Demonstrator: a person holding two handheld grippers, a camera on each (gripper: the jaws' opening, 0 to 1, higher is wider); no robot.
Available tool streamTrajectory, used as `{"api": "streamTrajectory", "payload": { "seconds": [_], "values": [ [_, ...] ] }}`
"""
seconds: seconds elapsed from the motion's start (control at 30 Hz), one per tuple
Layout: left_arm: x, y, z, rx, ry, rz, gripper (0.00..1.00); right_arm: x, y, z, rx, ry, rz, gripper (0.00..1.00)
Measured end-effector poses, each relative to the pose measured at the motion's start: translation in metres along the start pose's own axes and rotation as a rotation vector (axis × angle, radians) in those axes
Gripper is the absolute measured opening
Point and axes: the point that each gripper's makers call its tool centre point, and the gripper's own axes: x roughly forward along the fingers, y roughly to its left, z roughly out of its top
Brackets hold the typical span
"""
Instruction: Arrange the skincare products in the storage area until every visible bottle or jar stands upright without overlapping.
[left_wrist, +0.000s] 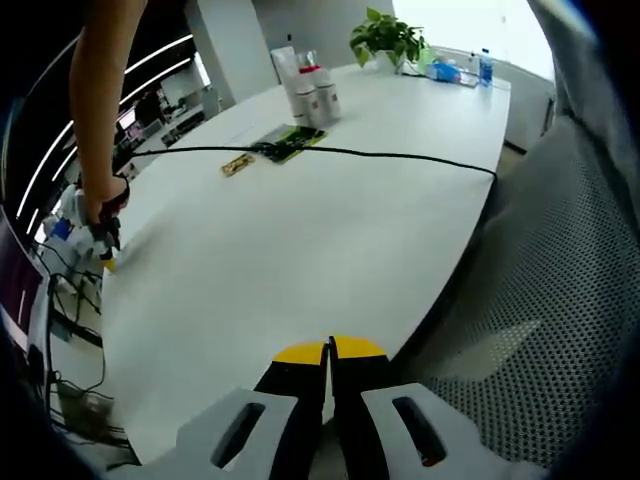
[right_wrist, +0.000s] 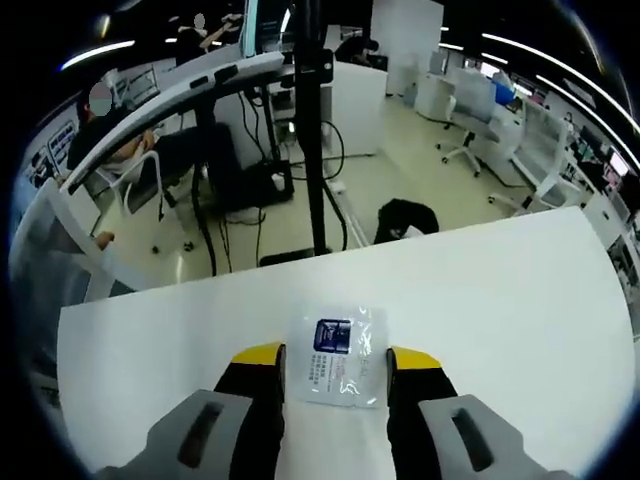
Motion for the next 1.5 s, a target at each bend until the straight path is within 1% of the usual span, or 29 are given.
{"api": "streamTrajectory", "payload": {
  "seconds": [0.17, 0.3, 0.43, 0.57, 0.6, 0.77, 0.83, 0.9, 0.93, 0.97, 1.0, 1.07, 1.1, 1.2, 1.27, 1.3, 1.37, 1.4, 1.43, 1.47, 1.5],
  "values": [
    [0.0, 0.001, -0.001, 0.0, 0.003, 0.003, 0.0, -0.009, 0.002, -0.009, 0.032, 0.017, 0.0, 0.36],
    [0.0, 0.001, -0.001, -0.001, 0.006, 0.002, 0.0, -0.021, 0.001, -0.014, 0.043, 0.013, -0.003, 0.36],
    [0.0, 0.001, -0.001, 0.0, 0.005, 0.002, 0.0, -0.045, 0.001, -0.025, 0.063, -0.002, -0.004, 0.36],
    [0.0, 0.0, -0.001, 0.001, 0.009, -0.003, 0.0, -0.069, 0.006, -0.038, 0.061, -0.009, 0.001, 0.36],
    [0.0, 0.0, -0.001, 0.001, 0.009, -0.003, 0.0, -0.078, 0.008, -0.043, 0.049, -0.015, -0.001, 0.36],
    [0.0, -0.001, -0.001, 0.003, 0.01, -0.006, 0.0, -0.125, 0.028, -0.064, -0.004, -0.024, -0.002, 0.36],
    [0.0, -0.002, 0.0, 0.004, 0.009, -0.009, 0.0, -0.145, 0.036, -0.073, -0.008, -0.038, -0.007, 0.36],
    [0.0, -0.003, 0.0, 0.002, 0.008, -0.012, 0.0, -0.161, 0.043, -0.079, -0.014, -0.051, -0.01, 0.36],
    [0.0, -0.002, 0.002, 0.002, -0.001, -0.007, 0.0, -0.174, 0.048, -0.085, -0.017, -0.057, -0.015, 0.36],
    [-0.001, -0.002, 0.002, 0.002, -0.004, -0.007, 0.0, -0.178, 0.049, -0.087, -0.016, -0.062, -0.017, 0.36],
    [-0.001, -0.003, 0.005, -0.004, -0.019, -0.009, 0.0, -0.194, 0.057, -0.093, -0.004, -0.08, -0.02, 0.36],
    [-0.001, -0.003, 0.005, 0.001, -0.02, -0.011, 0.0, -0.21, 0.063, -0.1, 0.003, -0.094, -0.03, 0.36],
    [-0.001, -0.004, 0.006, 0.002, -0.021, -0.014, 0.0, -0.222, 0.069, -0.106, 0.013, -0.106, -0.034, 0.36],
    [-0.002, -0.006, 0.008, 0.004, -0.03, -0.02, 0.0, -0.248, 0.086, -0.124, 0.025, -0.122, -0.041, 0.36],
    [-0.004, -0.004, 0.011, -0.002, -0.051, -0.014, 0.0, -0.265, 0.099, -0.138, 0.024, -0.129, -0.048, 0.36],
    [-0.005, -0.004, 0.014, -0.02, -0.062, -0.02, 0.0, -0.274, 0.105, -0.147, 0.02, -0.133, -0.06, 0.36],
    [-0.007, -0.004, 0.018, -0.023, -0.09, -0.019, 0.0, -0.286, 0.115, -0.158, 0.013, -0.14, -0.064, 0.36],
    [-0.008, -0.005, 0.022, -0.02, -0.106, -0.019, 0.0, -0.293, 0.122, -0.168, 0.011, -0.141, -0.068, 0.36],
    [-0.008, -0.006, 0.026, -0.033, -0.131, -0.026, 0.0, -0.299, 0.128, -0.175, 0.003, -0.14, -0.071, 0.36],
    [-0.009, -0.006, 0.028, -0.037, -0.141, -0.03, 0.0, -0.306, 0.134, -0.184, -0.01, -0.144, -0.084, 0.36],
    [-0.01, -0.006, 0.029, -0.04, -0.149, -0.031, 0.0, -0.309, 0.138, -0.187, -0.012, -0.146, -0.084, 0.36]
  ]
}}
